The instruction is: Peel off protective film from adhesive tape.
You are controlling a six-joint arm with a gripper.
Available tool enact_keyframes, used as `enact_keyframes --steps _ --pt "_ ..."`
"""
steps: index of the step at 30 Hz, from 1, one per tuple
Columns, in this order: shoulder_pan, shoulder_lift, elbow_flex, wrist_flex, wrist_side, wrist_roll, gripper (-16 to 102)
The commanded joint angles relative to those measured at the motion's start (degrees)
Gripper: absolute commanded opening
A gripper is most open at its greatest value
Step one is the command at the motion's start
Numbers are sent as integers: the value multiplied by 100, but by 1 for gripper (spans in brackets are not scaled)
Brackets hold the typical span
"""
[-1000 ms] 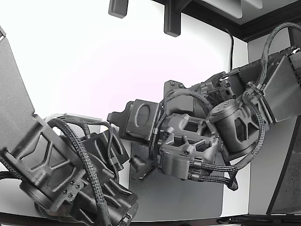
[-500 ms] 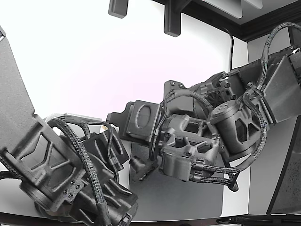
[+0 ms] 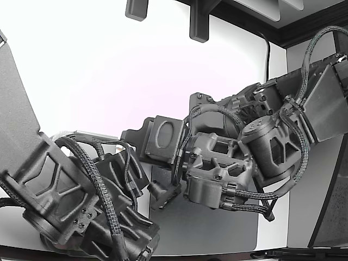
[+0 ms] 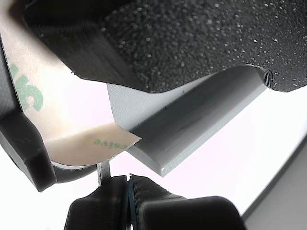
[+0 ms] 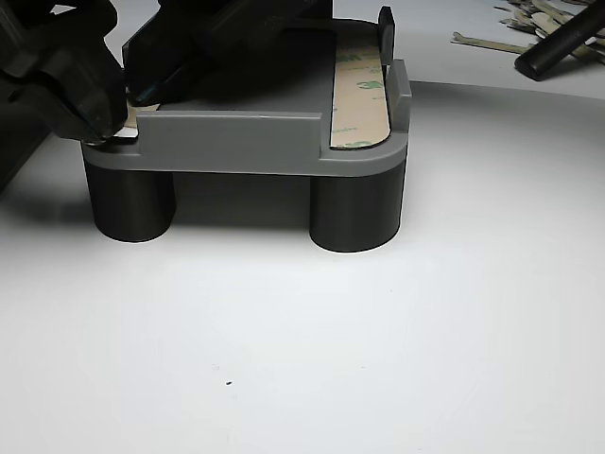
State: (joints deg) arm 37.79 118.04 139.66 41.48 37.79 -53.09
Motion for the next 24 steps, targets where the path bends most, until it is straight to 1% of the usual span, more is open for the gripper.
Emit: enact_keyframes --steps 1,10,24 --pt "-35 79 -141 -44 18 -9 -11" --pt "-18 53 -255 132 -70 26 -11" --pt "62 -44 -378 211 -53 62 -11"
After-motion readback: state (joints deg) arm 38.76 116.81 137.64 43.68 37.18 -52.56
